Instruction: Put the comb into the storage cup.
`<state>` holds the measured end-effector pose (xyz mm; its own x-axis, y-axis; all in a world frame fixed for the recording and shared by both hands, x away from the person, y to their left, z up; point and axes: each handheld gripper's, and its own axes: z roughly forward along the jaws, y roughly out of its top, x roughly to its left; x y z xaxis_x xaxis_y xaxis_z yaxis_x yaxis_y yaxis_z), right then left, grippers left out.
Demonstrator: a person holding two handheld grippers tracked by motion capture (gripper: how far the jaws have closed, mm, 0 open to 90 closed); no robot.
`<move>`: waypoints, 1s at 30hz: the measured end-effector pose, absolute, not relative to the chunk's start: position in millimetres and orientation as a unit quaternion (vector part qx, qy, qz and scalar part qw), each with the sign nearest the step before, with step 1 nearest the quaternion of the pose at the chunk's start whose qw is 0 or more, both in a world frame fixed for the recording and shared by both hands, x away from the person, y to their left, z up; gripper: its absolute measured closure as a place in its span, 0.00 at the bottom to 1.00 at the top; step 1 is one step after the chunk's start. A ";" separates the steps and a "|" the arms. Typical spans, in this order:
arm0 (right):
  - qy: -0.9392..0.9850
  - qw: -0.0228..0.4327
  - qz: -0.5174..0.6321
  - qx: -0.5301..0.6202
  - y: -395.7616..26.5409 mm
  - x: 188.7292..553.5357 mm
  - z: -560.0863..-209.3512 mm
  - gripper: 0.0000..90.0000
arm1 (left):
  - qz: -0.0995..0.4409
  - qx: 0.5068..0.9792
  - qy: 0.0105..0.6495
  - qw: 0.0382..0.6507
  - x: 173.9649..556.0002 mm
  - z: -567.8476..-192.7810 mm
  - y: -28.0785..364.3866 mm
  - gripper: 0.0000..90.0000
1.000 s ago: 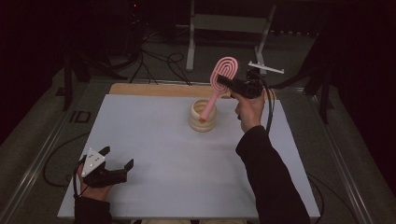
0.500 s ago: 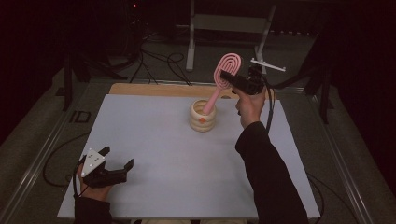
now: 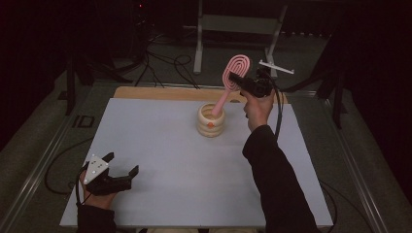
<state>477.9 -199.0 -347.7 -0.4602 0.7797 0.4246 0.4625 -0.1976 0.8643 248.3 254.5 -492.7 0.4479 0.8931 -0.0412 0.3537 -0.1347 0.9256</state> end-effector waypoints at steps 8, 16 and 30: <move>0.613 0.153 0.585 0.508 -198.5 480.9 -353.6 0.71 | 0.277 0.701 0.444 0.484 248.7 -492.6 253.3 0.00; 0.611 0.157 0.581 0.513 -197.3 483.9 -359.3 0.71 | 0.278 0.698 0.445 0.487 248.2 -492.4 253.5 0.00; 0.617 0.160 0.568 0.520 -190.0 485.8 -375.5 0.71 | 0.276 0.699 0.445 0.487 248.2 -492.4 253.0 0.00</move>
